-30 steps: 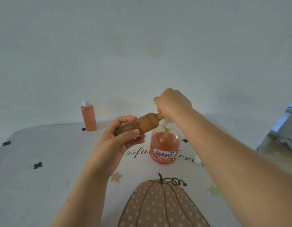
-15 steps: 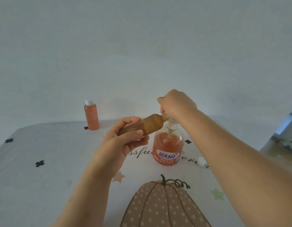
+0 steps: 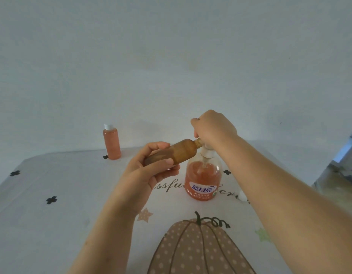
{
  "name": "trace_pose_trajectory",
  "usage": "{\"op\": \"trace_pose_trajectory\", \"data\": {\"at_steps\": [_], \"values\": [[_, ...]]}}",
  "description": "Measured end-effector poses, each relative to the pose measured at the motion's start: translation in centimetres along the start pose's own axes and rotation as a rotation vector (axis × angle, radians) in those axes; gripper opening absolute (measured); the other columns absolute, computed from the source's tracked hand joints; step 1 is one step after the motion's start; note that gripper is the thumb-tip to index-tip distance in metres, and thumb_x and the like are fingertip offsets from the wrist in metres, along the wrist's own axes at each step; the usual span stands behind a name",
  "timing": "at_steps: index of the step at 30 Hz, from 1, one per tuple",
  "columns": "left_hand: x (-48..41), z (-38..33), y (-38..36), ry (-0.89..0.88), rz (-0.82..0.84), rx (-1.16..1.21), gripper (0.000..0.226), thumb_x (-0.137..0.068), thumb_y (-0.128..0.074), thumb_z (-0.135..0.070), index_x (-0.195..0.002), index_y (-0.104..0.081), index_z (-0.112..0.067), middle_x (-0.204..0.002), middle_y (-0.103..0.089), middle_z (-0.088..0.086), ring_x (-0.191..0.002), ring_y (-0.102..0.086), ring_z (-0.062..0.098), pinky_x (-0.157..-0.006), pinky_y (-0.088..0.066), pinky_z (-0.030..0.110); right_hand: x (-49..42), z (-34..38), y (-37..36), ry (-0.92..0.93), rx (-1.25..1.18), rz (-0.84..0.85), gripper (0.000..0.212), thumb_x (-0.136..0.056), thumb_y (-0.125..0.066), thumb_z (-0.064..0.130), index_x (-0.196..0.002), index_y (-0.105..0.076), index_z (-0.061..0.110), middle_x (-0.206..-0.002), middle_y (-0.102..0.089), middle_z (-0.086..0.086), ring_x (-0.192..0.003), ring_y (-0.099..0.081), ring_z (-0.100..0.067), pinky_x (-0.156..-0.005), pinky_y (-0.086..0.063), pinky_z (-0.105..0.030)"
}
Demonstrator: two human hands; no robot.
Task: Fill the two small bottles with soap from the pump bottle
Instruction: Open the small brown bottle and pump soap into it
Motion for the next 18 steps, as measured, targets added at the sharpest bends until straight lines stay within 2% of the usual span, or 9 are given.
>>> {"op": "trace_pose_trajectory", "data": {"at_steps": [7, 13, 18], "values": [[0.3, -0.5, -0.3, -0.041, -0.002, 0.023, 0.036, -0.070, -0.070, 0.001, -0.105, -0.066, -0.010, -0.100, -0.072, 0.013, -0.085, -0.069, 0.034, -0.077, -0.058, 0.033, 0.5, 1.5, 1.9, 0.078, 0.155, -0.058, 0.024, -0.093, -0.047, 0.021, -0.079, -0.063, 0.012, -0.085, -0.071, -0.003, -0.063, -0.054, -0.022, -0.054, -0.034, -0.025], [0.2, 0.0, -0.2, -0.005, -0.007, 0.022, 0.037, -0.069, -0.069, 0.000, -0.105, -0.066, -0.010, -0.096, -0.072, 0.015, -0.082, -0.070, 0.033, -0.074, -0.059, 0.033, 0.3, 0.9, 0.9, -0.009, 0.078, 0.020, 0.026, -0.090, -0.051, 0.018, -0.094, -0.075, 0.009, -0.069, -0.062, -0.002, -0.059, -0.055, -0.022, -0.055, -0.037, -0.025], [-0.1, 0.0, 0.2, 0.002, -0.015, -0.010, 0.035, -0.068, -0.069, 0.001, -0.102, -0.066, -0.009, -0.093, -0.072, 0.013, -0.080, -0.069, 0.034, -0.073, -0.059, 0.032, -0.4, 0.2, -0.9, -0.003, 0.022, 0.095, 0.028, -0.093, -0.051, 0.024, -0.095, -0.075, 0.009, -0.071, -0.063, -0.004, -0.062, -0.056, -0.024, -0.061, -0.041, -0.028]]}}
Point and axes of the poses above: each hand's wrist, its own x-axis away from the middle knuckle, its own y-axis out of the back of the hand, z = x × y, the point moved 8 cm from there along -x, towards the middle knuckle
